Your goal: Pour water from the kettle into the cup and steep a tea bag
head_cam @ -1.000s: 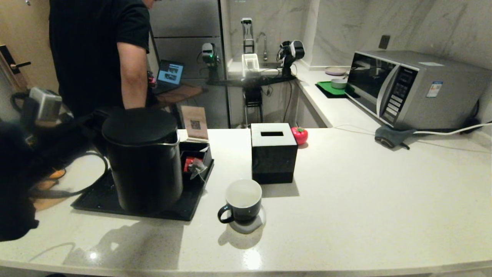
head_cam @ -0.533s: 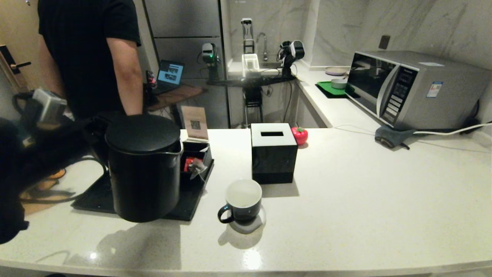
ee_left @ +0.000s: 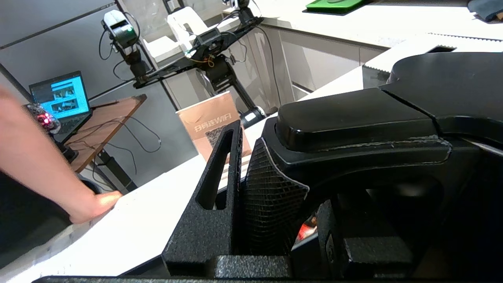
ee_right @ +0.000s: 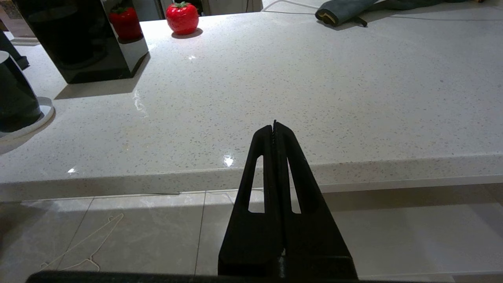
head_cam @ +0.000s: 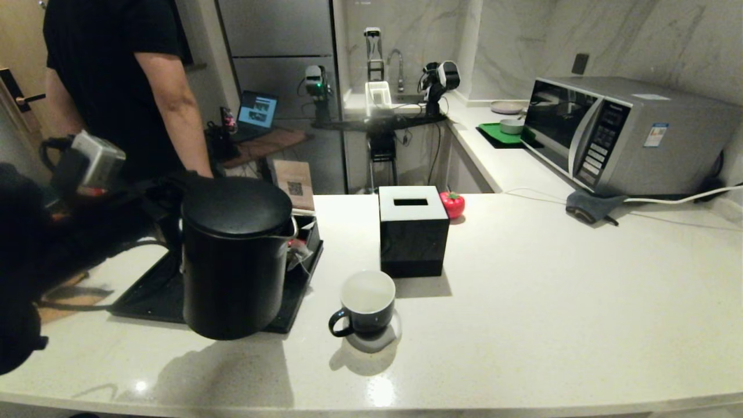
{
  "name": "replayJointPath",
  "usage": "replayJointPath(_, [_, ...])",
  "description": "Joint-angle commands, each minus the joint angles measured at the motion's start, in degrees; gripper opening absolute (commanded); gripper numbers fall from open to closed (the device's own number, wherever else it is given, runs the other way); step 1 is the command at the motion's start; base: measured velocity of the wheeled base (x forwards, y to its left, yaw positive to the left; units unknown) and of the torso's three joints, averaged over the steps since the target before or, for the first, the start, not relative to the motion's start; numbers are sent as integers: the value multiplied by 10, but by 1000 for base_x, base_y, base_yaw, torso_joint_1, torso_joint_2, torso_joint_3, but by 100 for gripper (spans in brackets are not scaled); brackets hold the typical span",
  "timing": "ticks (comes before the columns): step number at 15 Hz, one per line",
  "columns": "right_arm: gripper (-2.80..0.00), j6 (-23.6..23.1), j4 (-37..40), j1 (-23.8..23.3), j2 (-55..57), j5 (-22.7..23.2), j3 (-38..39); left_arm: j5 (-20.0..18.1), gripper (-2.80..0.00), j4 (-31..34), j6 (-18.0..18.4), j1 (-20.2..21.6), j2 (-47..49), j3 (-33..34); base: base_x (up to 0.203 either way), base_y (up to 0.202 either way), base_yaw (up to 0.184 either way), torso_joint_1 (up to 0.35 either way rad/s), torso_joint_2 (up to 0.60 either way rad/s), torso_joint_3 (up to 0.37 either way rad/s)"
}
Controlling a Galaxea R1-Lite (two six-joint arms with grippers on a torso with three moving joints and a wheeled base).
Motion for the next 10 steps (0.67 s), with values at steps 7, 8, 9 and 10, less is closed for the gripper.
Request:
replayJointPath(7, [-280, 0, 0, 0, 1, 0, 0, 7, -280, -5, 0, -18, 14, -7, 0, 0, 0, 0, 0, 0])
replayJointPath(8, [-280, 0, 0, 0, 1, 0, 0, 7, -280, -4, 1, -18, 15, -7, 0, 0, 0, 0, 0, 0])
replayJointPath(9, [-280, 0, 0, 0, 1, 0, 0, 7, -280, -5, 1, -18, 16, -8, 0, 0, 0, 0, 0, 0])
replayJointPath(10, [-280, 0, 0, 0, 1, 0, 0, 7, -280, -5, 1, -19, 17, -8, 0, 0, 0, 0, 0, 0])
